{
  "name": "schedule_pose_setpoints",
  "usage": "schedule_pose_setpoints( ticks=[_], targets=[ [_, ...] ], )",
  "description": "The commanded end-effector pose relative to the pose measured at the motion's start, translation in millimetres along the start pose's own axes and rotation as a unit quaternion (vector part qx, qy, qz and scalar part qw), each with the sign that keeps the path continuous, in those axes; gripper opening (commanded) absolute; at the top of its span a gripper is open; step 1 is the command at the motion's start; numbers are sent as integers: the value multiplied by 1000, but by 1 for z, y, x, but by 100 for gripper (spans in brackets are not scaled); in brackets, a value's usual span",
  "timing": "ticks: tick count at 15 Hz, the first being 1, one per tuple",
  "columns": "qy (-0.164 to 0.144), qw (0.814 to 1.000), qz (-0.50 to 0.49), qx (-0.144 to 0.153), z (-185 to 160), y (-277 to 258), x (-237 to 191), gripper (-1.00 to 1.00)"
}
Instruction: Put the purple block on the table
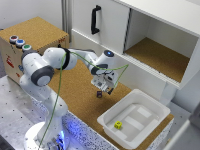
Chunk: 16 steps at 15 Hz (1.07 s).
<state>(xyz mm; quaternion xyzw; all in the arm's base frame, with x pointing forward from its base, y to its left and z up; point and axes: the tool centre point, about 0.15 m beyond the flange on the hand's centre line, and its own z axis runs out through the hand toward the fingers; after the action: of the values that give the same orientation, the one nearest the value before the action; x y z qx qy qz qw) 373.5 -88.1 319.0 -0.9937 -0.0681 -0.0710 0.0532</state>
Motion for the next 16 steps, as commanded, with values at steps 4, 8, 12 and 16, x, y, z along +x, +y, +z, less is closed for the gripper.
schedule_pose_setpoints(
  ticks=[4,8,12,16],
  targets=[
    [30,993,-100,51,-105,-88,68,100],
    [25,981,-172,86,-137,-140,88,100],
    [25,981,-172,86,-137,-140,88,100],
    [25,981,-172,86,-137,-140,88,100]
  ],
)
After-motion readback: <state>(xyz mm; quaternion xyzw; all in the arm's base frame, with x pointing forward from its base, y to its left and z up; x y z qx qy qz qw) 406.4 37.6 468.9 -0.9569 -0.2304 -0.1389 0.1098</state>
